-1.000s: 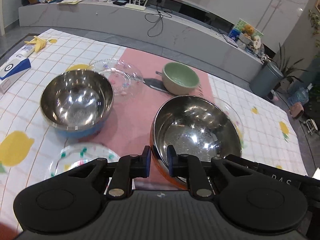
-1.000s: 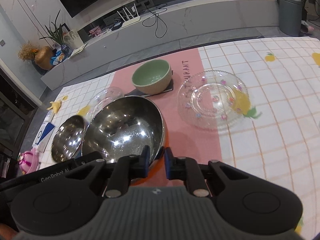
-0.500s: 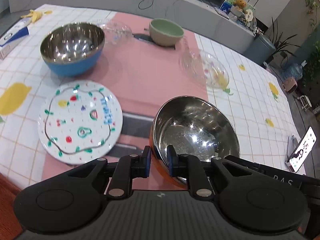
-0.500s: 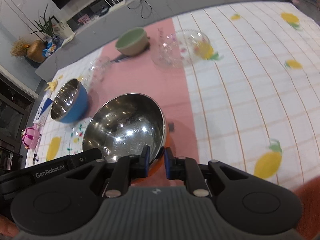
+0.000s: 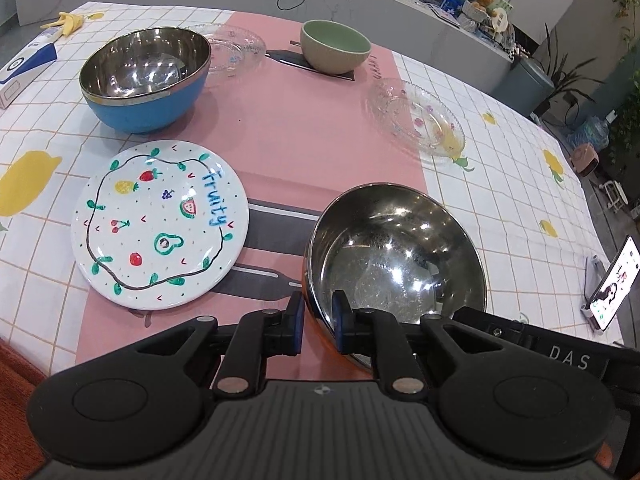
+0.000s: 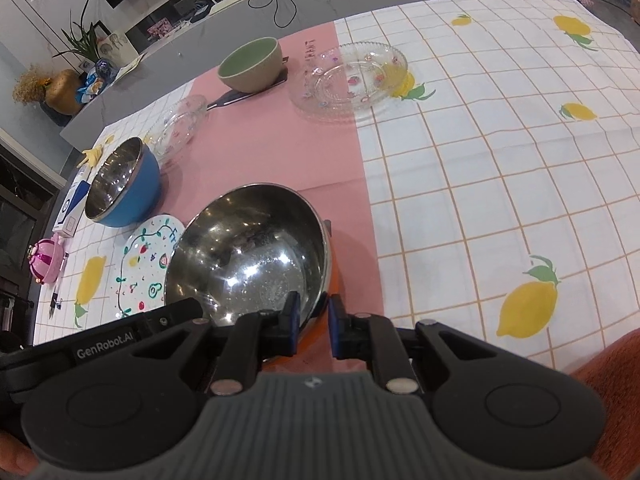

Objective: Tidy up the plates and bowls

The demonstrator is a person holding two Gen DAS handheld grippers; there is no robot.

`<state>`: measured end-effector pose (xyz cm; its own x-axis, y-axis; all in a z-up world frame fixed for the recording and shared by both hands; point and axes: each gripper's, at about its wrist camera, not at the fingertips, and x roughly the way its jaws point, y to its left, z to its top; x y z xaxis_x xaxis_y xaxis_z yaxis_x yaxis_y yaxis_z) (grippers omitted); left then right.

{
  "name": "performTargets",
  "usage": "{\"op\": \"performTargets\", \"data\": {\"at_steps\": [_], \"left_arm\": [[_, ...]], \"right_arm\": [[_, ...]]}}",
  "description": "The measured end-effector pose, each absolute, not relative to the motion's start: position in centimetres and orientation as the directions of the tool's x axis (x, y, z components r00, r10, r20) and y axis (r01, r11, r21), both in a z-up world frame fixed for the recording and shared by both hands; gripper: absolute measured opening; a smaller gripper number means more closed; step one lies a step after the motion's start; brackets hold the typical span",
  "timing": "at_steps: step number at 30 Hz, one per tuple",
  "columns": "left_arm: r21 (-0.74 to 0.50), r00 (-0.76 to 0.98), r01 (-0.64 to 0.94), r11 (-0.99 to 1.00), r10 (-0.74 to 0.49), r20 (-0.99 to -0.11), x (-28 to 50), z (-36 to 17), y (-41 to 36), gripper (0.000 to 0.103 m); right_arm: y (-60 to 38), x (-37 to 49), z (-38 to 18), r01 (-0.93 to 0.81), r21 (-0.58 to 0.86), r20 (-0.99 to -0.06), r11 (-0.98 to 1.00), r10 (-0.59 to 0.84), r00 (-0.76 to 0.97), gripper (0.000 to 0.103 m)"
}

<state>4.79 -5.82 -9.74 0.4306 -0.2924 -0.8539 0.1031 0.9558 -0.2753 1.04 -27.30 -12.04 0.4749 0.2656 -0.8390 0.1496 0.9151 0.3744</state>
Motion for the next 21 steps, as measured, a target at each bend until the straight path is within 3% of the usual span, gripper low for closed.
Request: {"op": "performTargets", "data": {"at_steps": [2,5,6,7,12,21], "left_arm": [[-0.271,0.430,0.109,0.956,-0.291,-0.855,4.8,-9.8,-5.8,0.018],[-0.264,0.428,0.104,0.959,-0.283,-0.858,4.8,-9.7,-5.7,0.029],[-0.259,0.432,0.103,0.960,-0.278,-0.858,4.8,-9.6,-5.6,0.031],[-0.255,0.439,0.104,0.961,-0.274,-0.856,4.8,-9.3,-5.4,0.032],[-0.242,0.502,0.101,0.965,-0.260,-0.825,5.1,-6.6,-3.5,0.038],[-0.161,0.620,-0.006,0.987,-0.123,-0.775,8.1,-1.8,2.1,0.041]], "right_arm": [[-27.2,1.0,-11.9,0.143,0.370,-0.839,0.918,0.264,0.476,0.014],[-27.0,1.0,-11.4,0.131,0.350,-0.836,0.927,0.246,0.490,0.022],[-27.0,0.9,-11.2,0.127,0.341,-0.835,0.931,0.238,0.496,0.032],[-27.0,0.8,-10.9,0.124,0.334,-0.832,0.934,0.230,0.505,0.037],[-27.1,1.4,-9.0,0.111,0.312,-0.810,0.944,0.203,0.550,0.038],[-22.9,5.9,-5.0,-0.023,0.322,-0.757,0.947,0.272,0.595,0.051]]}}
